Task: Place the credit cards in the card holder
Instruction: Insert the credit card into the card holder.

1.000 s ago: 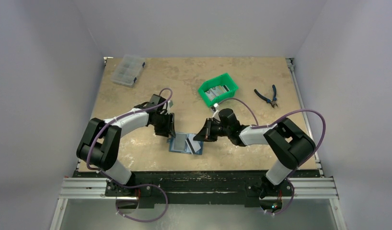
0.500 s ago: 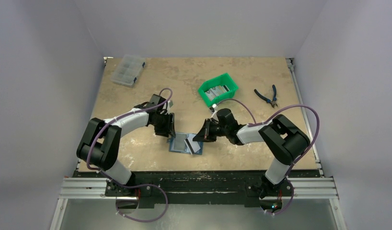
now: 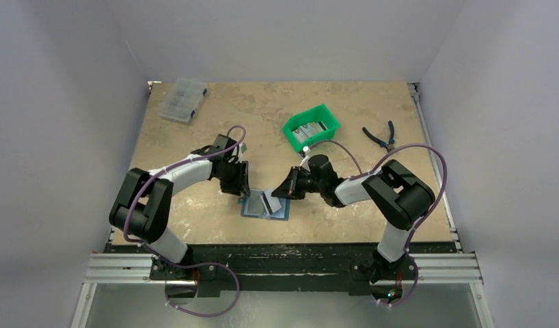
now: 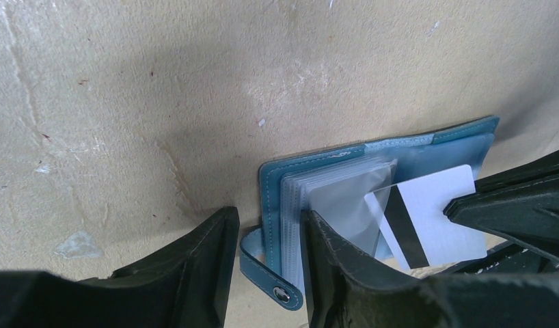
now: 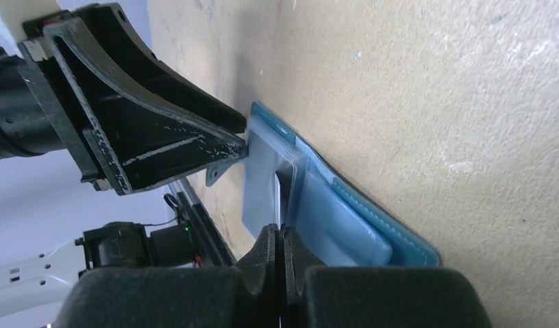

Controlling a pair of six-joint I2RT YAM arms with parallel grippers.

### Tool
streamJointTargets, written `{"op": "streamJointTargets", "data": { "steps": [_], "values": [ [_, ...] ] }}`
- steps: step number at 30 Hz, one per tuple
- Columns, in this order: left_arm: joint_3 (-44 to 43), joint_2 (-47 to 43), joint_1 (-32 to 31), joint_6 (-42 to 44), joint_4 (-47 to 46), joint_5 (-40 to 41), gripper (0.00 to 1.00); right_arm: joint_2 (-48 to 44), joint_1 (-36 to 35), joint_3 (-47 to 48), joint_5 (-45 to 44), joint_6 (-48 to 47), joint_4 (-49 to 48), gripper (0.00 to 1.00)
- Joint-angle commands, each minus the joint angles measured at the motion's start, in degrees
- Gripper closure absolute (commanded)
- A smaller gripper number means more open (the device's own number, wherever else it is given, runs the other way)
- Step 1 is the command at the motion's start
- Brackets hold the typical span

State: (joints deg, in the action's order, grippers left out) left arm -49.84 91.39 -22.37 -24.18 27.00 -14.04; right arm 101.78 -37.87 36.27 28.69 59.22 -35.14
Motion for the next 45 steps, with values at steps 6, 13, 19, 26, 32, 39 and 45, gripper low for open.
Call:
{"op": "streamJointTargets", "data": {
  "steps": [6,13,19,26,32,39,45],
  "values": [
    [0.9,0.0,-0.8,1.3,-1.6,0.8,0.59,1.3,-0.3,-0.3,-4.9,3.0,-10.1,1.0],
    [0.8,-0.3,-0.9,1.3,-1.6,0.9,0.59,2.4,-0.6,0.2,-4.7,-0.3,-12.4,1.0],
    [0.8,-0.6,-1.0,1.3,-1.6,1.0,0.59,3.1,-0.6,-0.1,-3.4,-4.8,-14.2,1.0],
    [0.8,-0.5,-1.1,1.3,-1.5,1.4,0.59,4.0,-0.6,2.6,-0.7,-10.6,-10.9,1.0],
    [0.7,0.0,-1.1,1.3,-1.4,1.7,0.59,1.5,0.1,4.1,-1.6,-16.1,-4.5,1.0],
    [0.7,0.1,-1.1,1.4,-1.3,1.8,0.59,1.8,0.6,5.8,0.7,-19.0,-3.1,1.0],
    [0.7,-0.1,-1.1,1.4,-1.4,1.7,0.59,2.8,0.6,6.6,-0.3,-18.4,-3.3,1.0]
  ]
}}
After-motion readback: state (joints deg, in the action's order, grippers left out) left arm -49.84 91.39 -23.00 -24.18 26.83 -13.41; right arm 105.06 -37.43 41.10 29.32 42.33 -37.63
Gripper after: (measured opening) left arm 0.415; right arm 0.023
